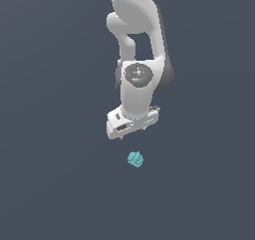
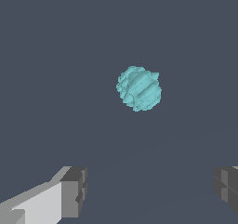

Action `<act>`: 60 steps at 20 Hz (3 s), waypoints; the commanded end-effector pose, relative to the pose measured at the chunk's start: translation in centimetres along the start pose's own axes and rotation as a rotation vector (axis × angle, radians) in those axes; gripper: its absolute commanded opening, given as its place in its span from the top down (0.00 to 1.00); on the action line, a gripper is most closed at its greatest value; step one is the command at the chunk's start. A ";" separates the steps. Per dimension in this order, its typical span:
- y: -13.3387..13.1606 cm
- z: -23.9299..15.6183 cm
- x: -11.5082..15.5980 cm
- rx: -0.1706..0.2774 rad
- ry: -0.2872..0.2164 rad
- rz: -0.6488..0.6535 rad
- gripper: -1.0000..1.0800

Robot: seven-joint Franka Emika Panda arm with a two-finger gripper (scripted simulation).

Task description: Pick up the object and move it to a goal position.

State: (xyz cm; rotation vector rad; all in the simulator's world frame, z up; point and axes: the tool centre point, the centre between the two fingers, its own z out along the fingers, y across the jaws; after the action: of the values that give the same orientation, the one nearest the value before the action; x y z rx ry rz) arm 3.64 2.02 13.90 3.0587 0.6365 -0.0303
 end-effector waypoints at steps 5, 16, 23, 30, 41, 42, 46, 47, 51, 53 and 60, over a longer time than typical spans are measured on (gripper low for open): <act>0.2 1.2 2.1 0.000 0.003 -0.192 0.04; 0.7 3.2 5.1 0.002 0.014 -0.499 0.04; 1.0 4.1 6.4 0.004 0.021 -0.632 0.04; 1.2 4.6 6.9 0.004 0.026 -0.695 0.04; 1.1 6.8 7.0 0.004 0.026 -0.699 0.04; 1.1 7.4 7.0 0.004 0.026 -0.700 0.04; 1.1 9.3 6.9 0.004 0.026 -0.702 0.04; 1.0 9.6 7.0 0.004 0.026 -0.702 0.04; 1.1 9.6 7.1 0.004 0.026 -0.702 0.04; 1.1 9.6 7.1 0.004 0.026 -0.702 1.00; 1.1 9.6 7.1 0.004 0.026 -0.702 1.00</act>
State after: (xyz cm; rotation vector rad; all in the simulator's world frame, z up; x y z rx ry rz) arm 10.44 3.63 4.13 2.6683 1.6584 -0.0004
